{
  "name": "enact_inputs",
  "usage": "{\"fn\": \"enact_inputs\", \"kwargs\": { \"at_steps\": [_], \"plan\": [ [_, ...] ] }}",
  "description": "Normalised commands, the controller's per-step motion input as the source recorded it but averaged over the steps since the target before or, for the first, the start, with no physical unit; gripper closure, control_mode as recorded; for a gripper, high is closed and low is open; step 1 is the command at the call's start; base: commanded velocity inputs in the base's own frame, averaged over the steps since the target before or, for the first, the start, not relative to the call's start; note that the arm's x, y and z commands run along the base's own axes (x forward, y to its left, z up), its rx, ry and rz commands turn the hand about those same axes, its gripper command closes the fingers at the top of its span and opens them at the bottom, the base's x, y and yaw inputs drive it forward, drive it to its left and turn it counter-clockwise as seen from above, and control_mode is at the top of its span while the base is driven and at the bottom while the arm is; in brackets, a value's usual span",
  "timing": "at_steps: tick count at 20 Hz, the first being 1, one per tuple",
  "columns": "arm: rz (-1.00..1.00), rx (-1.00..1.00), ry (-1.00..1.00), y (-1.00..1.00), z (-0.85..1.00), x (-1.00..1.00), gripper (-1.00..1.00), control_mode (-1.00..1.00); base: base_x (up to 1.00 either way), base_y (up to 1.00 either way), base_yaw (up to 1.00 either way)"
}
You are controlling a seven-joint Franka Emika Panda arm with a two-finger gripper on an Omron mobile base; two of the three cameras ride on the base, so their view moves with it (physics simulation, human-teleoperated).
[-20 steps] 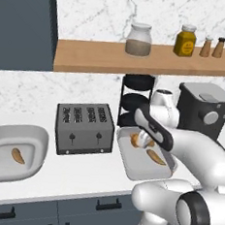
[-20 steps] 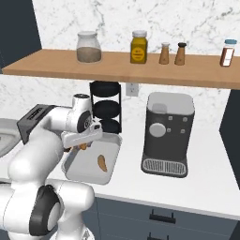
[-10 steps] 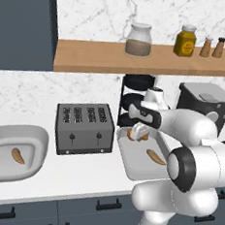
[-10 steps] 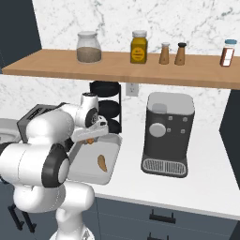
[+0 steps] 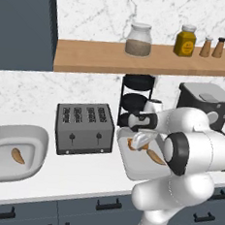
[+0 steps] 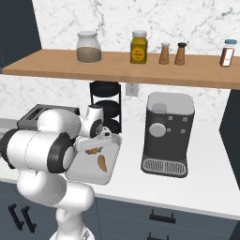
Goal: Place one sweet potato and one chicken drumstick in each tupperware on the nearby counter, to pack two identical lunches.
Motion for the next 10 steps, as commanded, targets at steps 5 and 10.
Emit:
{"fn": "enact_inputs", "kwargs": {
  "at_steps": [5, 10],
  "plan": [
    [0.0, 0.0, 0.0, 0.0, -0.27, 0.0, 1.0, -1.0, 0.0, 0.0, 0.0],
    [-0.01, 0.0, -0.01, 0.16, 0.0, -0.03, -1.0, -1.0, 0.0, 0.0, 0.0]
  ]
}}
